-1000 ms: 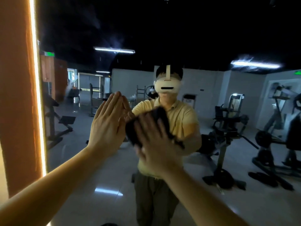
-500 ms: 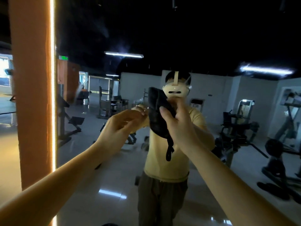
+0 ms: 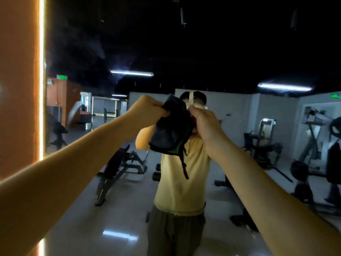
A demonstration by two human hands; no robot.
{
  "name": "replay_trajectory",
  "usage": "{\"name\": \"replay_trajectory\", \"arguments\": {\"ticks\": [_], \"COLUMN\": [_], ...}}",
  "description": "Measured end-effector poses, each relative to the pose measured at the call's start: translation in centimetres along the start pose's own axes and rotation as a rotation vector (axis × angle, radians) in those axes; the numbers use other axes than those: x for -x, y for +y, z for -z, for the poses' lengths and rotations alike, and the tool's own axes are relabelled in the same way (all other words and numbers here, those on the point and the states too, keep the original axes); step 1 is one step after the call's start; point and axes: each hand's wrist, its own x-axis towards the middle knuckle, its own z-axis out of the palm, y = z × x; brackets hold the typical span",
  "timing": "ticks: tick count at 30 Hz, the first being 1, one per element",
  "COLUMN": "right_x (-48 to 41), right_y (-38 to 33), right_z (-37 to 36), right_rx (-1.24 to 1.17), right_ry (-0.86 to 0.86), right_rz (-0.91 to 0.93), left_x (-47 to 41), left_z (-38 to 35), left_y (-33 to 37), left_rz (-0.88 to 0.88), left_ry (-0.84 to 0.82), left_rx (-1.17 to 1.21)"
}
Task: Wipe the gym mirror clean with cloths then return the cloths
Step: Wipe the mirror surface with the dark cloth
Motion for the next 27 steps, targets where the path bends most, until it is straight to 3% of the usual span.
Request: {"name": "replay_trajectory", "arguments": {"ticks": [3, 6, 8, 10, 12, 14, 17, 19, 23, 27], "right_x": [-0.8, -1.8, -2.2, -2.4, -2.4, -1.7, -0.1, 0.8, 2.2, 2.8], "right_y": [0.2, 0.2, 0.1, 0.1, 0.5, 1.3, 3.5, 5.3, 7.8, 8.0], "right_z": [-0.3, 0.5, 1.3, 1.9, 2.6, 3.1, 2.9, 2.4, 2.2, 2.0], "right_rx": [0.273, 0.431, 0.506, 0.617, 0.688, 0.717, 0.74, 0.887, 1.21, 1.235], "right_ry": [0.055, 0.199, 0.283, 0.349, 0.392, 0.462, 0.549, 0.498, 0.361, 0.326], "right_rz": [0.12, 0.234, 0.266, 0.298, 0.344, 0.447, 0.657, 0.755, 0.716, 0.66], "left_x": [-1.7, -2.0, -2.0, -2.4, -3.0, -3.8, -3.4, -1.5, 3.5, 1.9], "left_z": [-0.7, -2.4, -3.9, -5.3, -6.5, -7.6, -8.1, -7.2, -2.8, -3.5], "left_y": [1.1, 1.1, 0.5, -0.2, -0.8, -2.0, -6.5, -11.8, -21.2, -15.5], "left_rz": [-0.003, -0.167, -0.356, -0.598, -0.858, -0.98, -0.98, -0.935, -0.625, -0.559], "left_ry": [0.115, 0.327, 0.439, 0.425, 0.401, 0.393, 0.342, 0.33, 0.376, 0.45], "left_rx": [0.023, -0.093, -0.134, -0.166, -0.347, -0.588, -0.753, -0.852, -0.828, -0.755]}}
